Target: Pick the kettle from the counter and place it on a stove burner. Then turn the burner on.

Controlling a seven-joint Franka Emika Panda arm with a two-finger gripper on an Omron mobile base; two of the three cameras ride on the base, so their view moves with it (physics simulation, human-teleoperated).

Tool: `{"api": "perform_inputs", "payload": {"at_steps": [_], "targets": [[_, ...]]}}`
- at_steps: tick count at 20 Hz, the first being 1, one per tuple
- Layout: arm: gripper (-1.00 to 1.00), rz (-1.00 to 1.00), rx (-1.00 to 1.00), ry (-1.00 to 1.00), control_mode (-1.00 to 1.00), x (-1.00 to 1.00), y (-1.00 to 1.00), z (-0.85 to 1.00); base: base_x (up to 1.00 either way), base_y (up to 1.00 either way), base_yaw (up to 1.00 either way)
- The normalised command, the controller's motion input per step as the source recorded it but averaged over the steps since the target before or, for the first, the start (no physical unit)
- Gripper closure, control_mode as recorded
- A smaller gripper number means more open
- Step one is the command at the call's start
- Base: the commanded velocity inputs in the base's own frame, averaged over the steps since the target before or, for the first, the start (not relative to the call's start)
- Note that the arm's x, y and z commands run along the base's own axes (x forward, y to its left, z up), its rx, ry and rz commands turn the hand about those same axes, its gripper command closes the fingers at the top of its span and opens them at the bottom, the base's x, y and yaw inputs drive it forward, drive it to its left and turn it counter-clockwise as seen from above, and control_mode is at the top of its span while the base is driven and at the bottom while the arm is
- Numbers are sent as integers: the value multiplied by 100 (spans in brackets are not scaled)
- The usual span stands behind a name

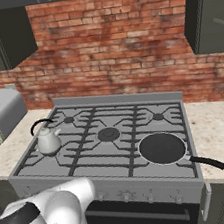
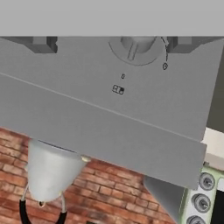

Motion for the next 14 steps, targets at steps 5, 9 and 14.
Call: {"api": "perform_inputs", "payload": {"at_steps": [5, 9, 14], "targets": [[-100, 0, 0, 0, -100, 18, 0, -15, 0, 0, 0], [-100, 0, 0, 0, -100, 13, 2, -31, 0, 0, 0], [-100, 0, 0, 0, -100, 9, 1, -35, 0, 0, 0]]}}
